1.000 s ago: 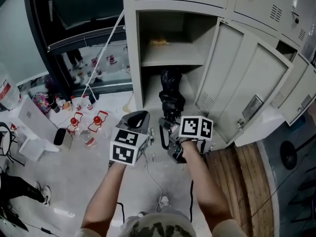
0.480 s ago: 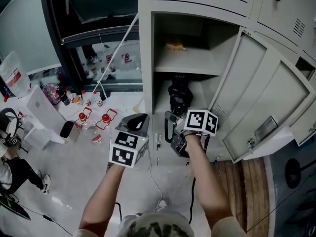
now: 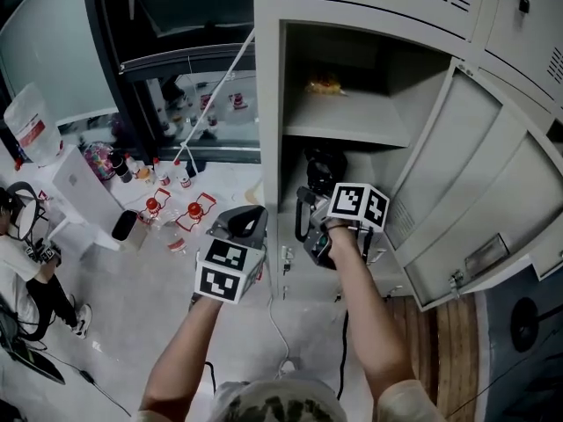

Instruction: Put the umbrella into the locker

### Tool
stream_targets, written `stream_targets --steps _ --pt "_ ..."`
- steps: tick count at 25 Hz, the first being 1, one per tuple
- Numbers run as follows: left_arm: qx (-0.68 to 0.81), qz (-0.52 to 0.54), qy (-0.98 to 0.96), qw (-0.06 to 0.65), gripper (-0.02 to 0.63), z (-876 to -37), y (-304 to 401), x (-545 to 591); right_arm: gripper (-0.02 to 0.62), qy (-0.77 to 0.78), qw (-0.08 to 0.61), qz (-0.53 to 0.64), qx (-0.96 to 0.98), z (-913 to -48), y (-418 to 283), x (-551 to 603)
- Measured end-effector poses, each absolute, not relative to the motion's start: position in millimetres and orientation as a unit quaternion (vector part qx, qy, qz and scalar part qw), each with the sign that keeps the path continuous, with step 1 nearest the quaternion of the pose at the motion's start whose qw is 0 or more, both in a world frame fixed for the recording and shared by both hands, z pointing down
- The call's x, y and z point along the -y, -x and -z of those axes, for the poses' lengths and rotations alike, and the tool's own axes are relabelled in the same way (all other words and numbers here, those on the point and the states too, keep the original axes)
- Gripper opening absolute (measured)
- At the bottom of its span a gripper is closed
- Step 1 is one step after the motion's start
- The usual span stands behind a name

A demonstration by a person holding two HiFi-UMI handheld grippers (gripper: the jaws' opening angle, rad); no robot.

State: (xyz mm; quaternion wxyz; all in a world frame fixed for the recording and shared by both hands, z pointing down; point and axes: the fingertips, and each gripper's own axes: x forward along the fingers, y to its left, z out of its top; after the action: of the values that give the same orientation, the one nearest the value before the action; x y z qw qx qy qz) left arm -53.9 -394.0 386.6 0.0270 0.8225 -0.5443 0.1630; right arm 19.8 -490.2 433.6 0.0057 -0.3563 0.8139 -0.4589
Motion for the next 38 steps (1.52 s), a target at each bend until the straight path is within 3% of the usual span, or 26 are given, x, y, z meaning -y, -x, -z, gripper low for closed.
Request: stream_targets --steps 15,19,22,25,30,38 --pt "0.546 -0.175 -0.819 0.032 0.005 -397.9 58.4 407.5 0.112 0.384 -0.041 0.471 -0.793 -446.1 -21.7 524.4" --pt "0.547 -0.174 -0.819 0.027 0.005 -400.3 56.8 412.6 0.115 0.386 -0.079 0.486 -0.780 -454.0 -25.0 525.6" --pt "0.544 -0.174 -0.821 0.029 0.005 -400.7 54.6 413.6 0.164 0.378 -0.109 0.492 -0.777 -458.2 -21.9 522.7" --pt "0.543 -0.170 -0.822 0.028 0.005 -401.8 54.0 413.8 0.169 0.386 -0.145 0.471 -0.780 -462.0 -24.0 521.2" --pt "0.541 -0.172 -0.823 0.030 0.005 -404.6 54.8 412.6 0.181 0.388 -0.163 0.459 -0.783 -463.9 -26.6 519.7" --pt "0.533 -0.169 -0.829 0.030 0.005 -406.3 50.2 411.9 0.240 0.428 -0.255 0.368 -0.785 -469.8 -39.7 516.7"
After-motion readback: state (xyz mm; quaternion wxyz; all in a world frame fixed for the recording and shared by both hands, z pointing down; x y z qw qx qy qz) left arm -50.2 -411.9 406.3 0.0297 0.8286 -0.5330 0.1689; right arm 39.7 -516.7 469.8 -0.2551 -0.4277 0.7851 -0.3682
